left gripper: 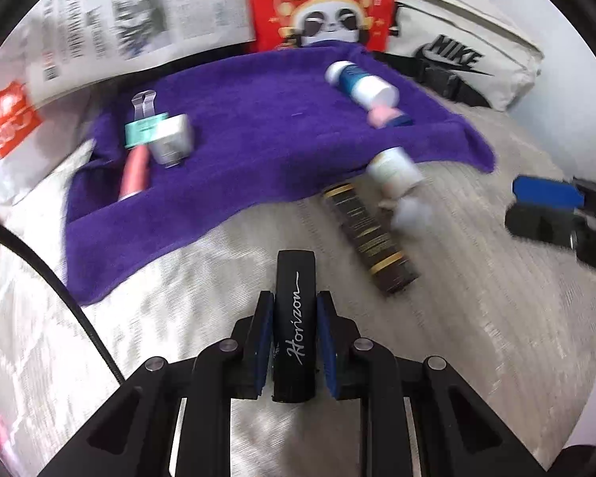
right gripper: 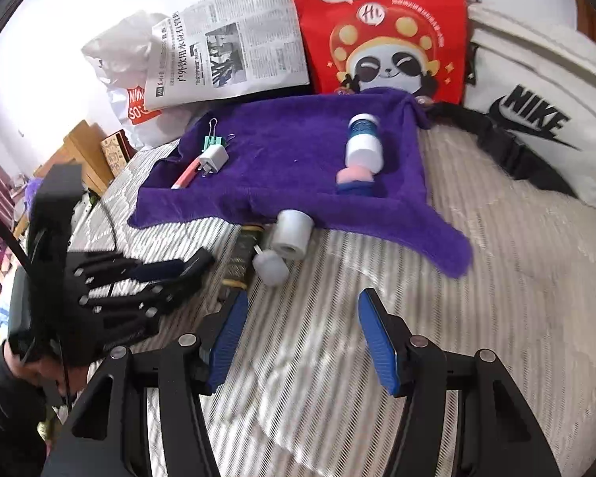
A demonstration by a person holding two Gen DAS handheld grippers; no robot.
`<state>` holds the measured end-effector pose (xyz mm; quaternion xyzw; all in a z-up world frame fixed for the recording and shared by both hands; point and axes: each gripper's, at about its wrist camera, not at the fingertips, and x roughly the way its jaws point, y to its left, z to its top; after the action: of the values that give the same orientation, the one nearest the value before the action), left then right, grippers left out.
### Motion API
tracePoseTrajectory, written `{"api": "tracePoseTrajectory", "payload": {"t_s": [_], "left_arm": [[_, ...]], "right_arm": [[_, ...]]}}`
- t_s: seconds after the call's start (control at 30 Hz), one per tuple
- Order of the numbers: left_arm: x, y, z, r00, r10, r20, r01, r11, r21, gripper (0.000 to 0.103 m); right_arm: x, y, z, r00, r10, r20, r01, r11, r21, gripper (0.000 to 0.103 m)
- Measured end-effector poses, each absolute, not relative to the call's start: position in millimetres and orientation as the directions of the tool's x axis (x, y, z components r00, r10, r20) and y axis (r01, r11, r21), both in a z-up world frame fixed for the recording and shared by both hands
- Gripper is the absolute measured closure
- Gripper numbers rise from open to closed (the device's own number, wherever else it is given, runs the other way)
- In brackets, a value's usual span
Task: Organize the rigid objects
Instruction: 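Grasp the black Horizon marker with the left gripper while the right gripper grasps the white tape roll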
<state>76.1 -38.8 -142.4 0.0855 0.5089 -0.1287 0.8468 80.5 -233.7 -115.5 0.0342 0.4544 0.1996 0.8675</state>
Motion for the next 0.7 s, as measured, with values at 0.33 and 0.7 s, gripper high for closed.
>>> {"api": "tracePoseTrajectory", "payload": {"t_s": [0.33, 0.7], "left_arm": [[60.9, 47.7, -132.8, 0.504, -0.051, -0.862, 0.057, 0.998, -0.026, 0.082], [68.7, 65.1, -146.1, 0.518, -0.092, -0.850, 0.021, 0.995, -0.095, 0.082]], "right_arm": [[133.9, -203.9, -125.1, 0.470, 0.381, -0.796, -0.290, 0.919, 0.268, 0.056], [157.8, -191.9, -141.3, 0.434, 0.349, -0.830, -0.264, 0.931, 0.253, 0.075]]}}
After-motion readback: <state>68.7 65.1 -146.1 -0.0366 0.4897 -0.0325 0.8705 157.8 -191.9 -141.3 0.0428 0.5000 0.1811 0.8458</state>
